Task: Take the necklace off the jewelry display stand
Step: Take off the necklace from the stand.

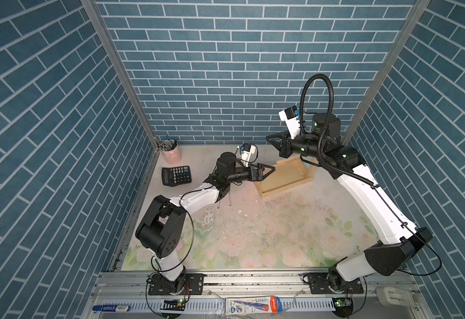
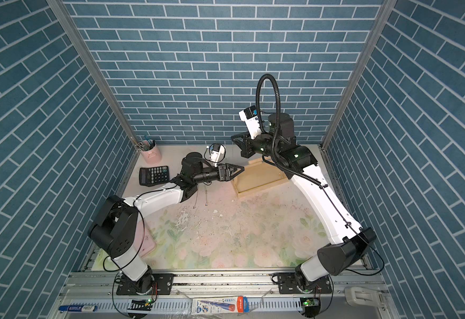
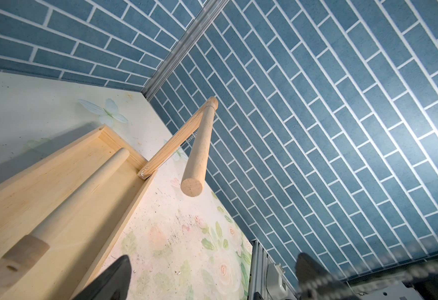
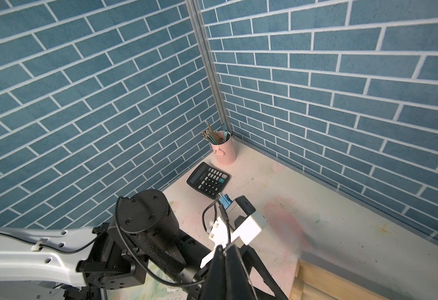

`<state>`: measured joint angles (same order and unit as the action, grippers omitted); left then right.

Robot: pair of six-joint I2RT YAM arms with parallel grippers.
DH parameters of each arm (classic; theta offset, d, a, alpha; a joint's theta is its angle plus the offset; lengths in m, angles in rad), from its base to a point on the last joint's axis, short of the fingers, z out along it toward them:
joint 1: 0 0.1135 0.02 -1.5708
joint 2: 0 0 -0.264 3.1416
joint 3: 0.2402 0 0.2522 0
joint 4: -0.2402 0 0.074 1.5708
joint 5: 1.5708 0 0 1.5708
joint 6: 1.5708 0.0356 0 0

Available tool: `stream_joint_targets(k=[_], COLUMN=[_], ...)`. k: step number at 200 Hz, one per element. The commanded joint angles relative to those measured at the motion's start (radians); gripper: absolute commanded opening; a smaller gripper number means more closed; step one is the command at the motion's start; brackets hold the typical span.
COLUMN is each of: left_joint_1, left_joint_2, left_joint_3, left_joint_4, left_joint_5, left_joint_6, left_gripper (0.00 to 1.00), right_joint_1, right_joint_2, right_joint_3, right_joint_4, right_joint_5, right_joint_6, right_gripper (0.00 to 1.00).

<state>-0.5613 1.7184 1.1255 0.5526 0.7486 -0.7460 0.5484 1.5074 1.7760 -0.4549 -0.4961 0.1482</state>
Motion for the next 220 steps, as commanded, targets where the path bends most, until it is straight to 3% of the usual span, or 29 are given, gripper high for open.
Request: stream_joint_targets(k=[1, 220], left_joint_1=[0.008, 0.014], left_joint_2=[-0.028, -0.045], left_joint_3=[-0.019, -0.042], left_joint_4=[0.026, 0.033], left_joint_5=[0.017, 0.024], left_joint_6=[0.014, 0.008], left_gripper=[0.99, 0.99], right_joint_1=[0.006, 0.009], right_joint_2=[0.015, 0.046], right_joint_3=[0.035, 0.072], right_joint_4=[-0.018, -0.041], right_joint_5=[0.012, 0.024], right_joint_6=[-0.043, -0.058], right_gripper=[0.0, 0.0])
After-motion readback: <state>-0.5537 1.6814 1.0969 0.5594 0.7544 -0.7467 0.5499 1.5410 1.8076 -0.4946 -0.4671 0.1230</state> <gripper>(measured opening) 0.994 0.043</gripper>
